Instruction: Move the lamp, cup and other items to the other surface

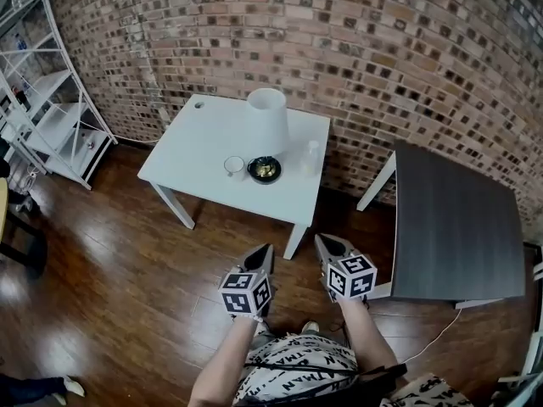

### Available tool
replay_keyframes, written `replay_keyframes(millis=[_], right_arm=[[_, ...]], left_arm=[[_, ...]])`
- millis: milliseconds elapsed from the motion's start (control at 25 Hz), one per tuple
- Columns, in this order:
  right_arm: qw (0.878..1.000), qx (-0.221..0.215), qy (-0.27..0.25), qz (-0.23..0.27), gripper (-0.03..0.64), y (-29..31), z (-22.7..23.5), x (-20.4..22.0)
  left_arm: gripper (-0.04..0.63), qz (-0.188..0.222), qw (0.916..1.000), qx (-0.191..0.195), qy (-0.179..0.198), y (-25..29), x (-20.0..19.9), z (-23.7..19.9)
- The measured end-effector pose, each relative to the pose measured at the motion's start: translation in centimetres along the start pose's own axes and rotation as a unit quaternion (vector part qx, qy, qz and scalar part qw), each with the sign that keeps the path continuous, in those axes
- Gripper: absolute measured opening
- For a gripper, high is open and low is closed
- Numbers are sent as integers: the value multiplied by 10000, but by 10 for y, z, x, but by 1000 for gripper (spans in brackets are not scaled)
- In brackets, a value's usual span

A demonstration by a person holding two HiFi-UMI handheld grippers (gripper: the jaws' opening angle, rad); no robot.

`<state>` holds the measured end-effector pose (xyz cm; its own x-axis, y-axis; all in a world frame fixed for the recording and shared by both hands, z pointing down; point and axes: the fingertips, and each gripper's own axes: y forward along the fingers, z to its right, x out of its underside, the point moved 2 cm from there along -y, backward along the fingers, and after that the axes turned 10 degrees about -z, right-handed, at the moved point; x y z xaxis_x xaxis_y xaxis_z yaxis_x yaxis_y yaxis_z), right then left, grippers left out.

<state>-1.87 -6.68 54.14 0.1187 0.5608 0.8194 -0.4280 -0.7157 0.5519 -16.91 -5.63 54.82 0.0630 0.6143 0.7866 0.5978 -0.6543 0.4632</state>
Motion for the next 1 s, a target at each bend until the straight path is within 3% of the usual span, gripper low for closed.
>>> replay_keyframes(millis=[560,1000], right_arm=[[9997,-31,255,34,5,-34,27,21],[9998,-94,190,32,5,-33,28,24]], left_arm=[[2,-26,9998,-141,105,5,2,37],[2,-29,9995,-282,120,4,8,35]])
